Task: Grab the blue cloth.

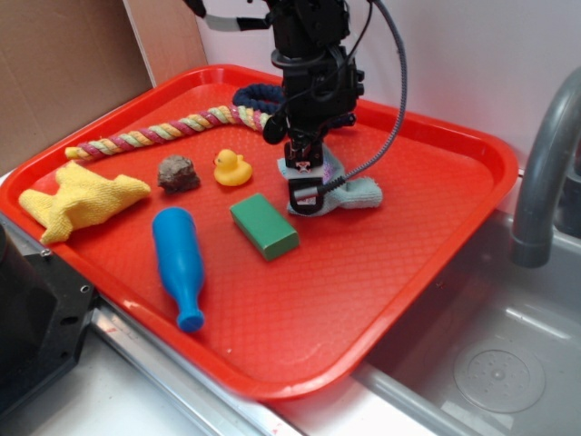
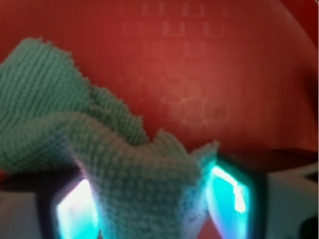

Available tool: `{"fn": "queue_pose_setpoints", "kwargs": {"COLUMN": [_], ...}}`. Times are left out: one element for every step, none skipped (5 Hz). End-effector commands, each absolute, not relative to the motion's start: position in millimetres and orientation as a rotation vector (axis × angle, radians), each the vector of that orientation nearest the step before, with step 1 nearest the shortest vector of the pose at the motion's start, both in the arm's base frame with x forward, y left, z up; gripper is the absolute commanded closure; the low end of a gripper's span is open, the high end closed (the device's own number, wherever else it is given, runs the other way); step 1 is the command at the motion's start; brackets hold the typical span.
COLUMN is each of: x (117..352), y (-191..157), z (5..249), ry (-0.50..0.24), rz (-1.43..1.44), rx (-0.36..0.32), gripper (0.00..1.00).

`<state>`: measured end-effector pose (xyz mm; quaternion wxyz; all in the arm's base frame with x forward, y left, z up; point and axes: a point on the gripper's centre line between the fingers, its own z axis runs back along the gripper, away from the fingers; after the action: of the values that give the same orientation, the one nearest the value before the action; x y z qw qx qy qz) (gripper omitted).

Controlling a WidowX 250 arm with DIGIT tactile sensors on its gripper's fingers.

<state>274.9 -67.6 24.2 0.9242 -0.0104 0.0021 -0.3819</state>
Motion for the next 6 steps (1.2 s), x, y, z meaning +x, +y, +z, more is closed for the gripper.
{"fn": "queue_pose_setpoints", "kwargs": {"x": [266.6,256.5,219.4,170.8,160.5,166.5], "y": [-67.6,-55.7,-27.0,2.5,7.9,7.4], "z": [54.6,72.8,123.4,172.5,212.0,235.2], "ry": [-0.07,-0.028,0.032,0.01,0.008,-0.022], "rz": [-0.716,-0.57,-0.322,-0.07,0.18,0.197], "rx": [0.008,0.037,0.066,0.101,0.067,0.079], "gripper": [1.0,1.0,1.0,1.0,1.0,1.0]}}
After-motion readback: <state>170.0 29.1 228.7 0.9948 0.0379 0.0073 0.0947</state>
